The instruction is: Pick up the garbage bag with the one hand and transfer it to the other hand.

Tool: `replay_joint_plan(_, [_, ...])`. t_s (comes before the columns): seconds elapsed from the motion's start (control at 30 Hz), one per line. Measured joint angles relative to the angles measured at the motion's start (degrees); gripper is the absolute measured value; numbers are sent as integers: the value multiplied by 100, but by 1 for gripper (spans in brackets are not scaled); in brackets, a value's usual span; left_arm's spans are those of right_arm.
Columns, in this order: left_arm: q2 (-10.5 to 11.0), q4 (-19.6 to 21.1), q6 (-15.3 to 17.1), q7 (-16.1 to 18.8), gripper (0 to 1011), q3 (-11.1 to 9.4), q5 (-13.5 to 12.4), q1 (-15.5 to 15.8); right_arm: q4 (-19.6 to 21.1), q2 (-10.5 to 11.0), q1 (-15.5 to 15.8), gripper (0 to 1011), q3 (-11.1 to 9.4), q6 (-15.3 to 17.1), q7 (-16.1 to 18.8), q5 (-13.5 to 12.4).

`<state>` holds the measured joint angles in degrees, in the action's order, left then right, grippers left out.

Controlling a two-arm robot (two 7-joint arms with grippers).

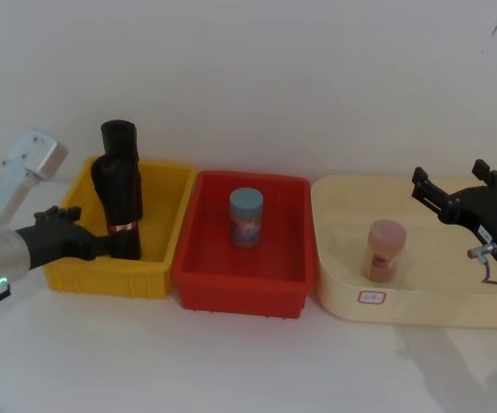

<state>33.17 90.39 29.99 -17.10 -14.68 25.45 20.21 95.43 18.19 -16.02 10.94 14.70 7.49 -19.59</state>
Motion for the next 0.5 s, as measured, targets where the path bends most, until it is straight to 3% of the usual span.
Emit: replay_joint_plan(0.5, [-347,-851,31,-165,1000,-398,-262,734,7,0,4,1001,0,-1,1,-1])
